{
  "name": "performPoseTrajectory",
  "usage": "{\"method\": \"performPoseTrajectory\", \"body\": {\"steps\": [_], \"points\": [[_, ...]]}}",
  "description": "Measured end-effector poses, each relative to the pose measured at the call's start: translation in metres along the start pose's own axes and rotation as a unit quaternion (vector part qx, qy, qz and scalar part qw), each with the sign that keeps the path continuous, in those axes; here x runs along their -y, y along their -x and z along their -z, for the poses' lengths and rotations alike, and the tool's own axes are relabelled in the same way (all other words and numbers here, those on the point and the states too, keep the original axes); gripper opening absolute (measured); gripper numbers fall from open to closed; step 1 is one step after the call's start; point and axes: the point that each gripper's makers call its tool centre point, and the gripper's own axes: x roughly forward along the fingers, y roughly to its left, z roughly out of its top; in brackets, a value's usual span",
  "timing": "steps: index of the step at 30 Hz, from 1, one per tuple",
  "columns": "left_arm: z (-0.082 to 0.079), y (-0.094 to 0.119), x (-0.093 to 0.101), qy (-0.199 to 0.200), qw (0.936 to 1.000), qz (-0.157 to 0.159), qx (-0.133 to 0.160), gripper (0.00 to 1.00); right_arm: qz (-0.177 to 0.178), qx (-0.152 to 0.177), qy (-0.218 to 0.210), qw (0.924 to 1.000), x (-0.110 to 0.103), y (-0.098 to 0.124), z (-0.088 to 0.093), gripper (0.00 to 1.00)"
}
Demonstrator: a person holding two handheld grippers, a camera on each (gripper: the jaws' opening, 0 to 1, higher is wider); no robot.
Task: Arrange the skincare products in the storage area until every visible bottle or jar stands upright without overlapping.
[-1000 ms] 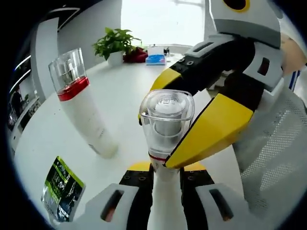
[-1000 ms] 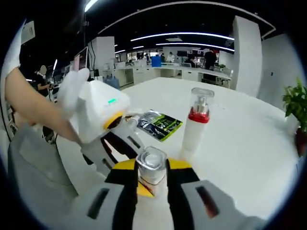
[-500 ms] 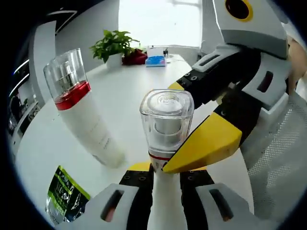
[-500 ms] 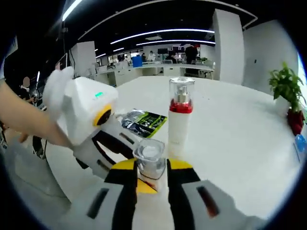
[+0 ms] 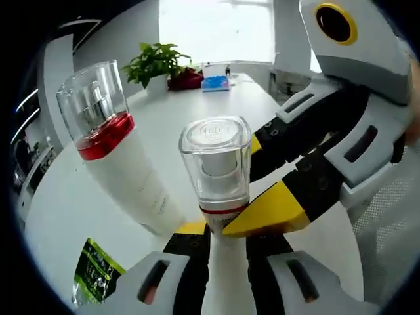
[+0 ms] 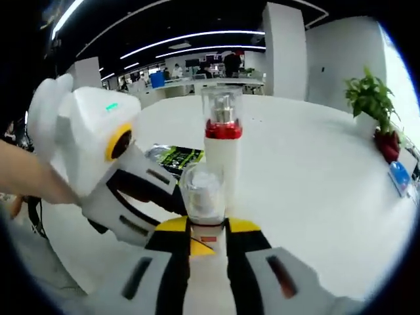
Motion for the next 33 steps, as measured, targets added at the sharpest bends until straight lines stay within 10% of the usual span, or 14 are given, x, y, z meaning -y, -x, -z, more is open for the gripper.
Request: {"method": "performPoseTrajectory", "body": {"steps": [33], "points": [[0.030,0.037,-0.014,0.041,0.9978,-0.043,-0.031,0.33,0.073,0.023,-0.024,0.9968,0.013,-0.020,-0.011,0.19]]}}
